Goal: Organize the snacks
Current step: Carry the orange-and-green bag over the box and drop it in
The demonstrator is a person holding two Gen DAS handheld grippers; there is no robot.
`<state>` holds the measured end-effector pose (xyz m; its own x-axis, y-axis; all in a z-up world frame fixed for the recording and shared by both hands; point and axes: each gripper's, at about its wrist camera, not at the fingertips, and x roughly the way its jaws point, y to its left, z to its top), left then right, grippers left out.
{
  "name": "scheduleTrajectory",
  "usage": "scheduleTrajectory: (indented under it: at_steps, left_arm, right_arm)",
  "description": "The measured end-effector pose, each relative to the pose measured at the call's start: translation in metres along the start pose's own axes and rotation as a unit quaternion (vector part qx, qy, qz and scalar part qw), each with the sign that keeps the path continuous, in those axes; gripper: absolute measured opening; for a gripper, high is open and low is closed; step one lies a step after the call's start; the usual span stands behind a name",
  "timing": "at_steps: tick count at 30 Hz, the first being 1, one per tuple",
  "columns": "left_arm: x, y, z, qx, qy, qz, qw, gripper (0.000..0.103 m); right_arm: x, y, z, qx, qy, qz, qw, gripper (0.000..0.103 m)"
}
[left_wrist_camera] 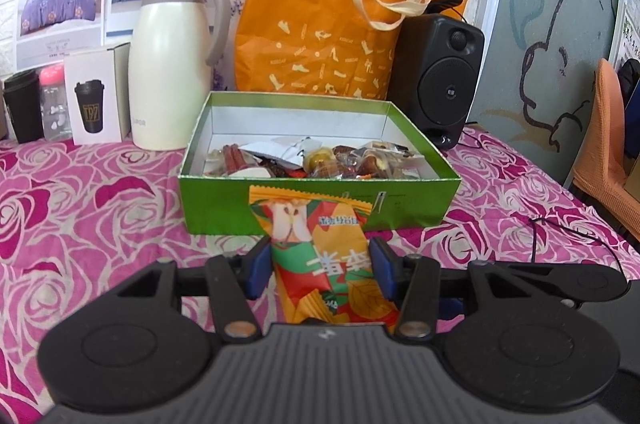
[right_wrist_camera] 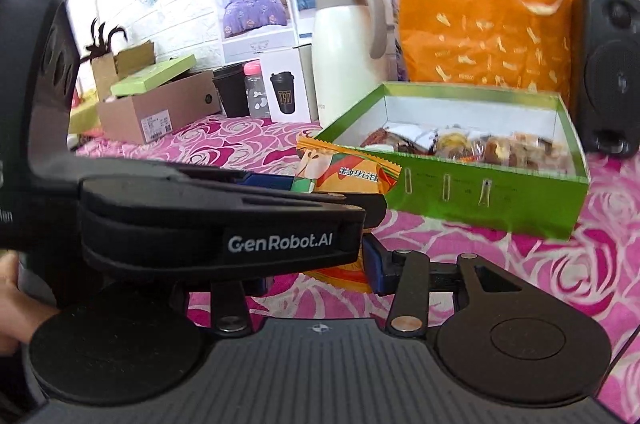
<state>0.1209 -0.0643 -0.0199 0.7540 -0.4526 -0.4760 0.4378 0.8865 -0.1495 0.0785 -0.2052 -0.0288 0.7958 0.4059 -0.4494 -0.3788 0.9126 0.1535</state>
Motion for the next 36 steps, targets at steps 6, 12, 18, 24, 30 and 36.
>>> scheduleTrajectory:
  at_steps: [6, 12, 18, 24, 30, 36]
  left_arm:
    - [0.008, 0.001, 0.0, 0.0, 0.003, -0.001, 1.0, 0.05]
    - [0.011, 0.0, 0.005, 0.003, -0.004, -0.004, 1.0, 0.05]
    - [0.017, -0.005, 0.016, 0.021, -0.023, -0.008, 0.9995, 0.05]
    - [0.044, -0.011, 0.052, 0.041, -0.052, -0.011, 0.9977, 0.051]
    - [0.079, -0.014, 0.086, 0.048, -0.079, -0.023, 0.9955, 0.052]
    - [0.111, -0.016, 0.092, 0.041, -0.077, -0.034, 0.9956, 0.052]
  right_arm:
    - [0.005, -0.002, -0.003, 0.007, 0.002, -0.003, 1.0, 0.076]
    - [0.007, -0.006, 0.0, 0.005, -0.004, -0.005, 1.0, 0.076]
    - [0.007, -0.012, 0.003, -0.002, -0.03, -0.012, 0.999, 0.076]
    - [0.026, -0.029, 0.037, -0.022, -0.051, -0.04, 0.998, 0.077]
    - [0.046, -0.053, 0.062, -0.035, -0.083, -0.078, 0.993, 0.075]
    - [0.06, -0.078, 0.067, -0.042, -0.078, -0.089, 0.992, 0.075]
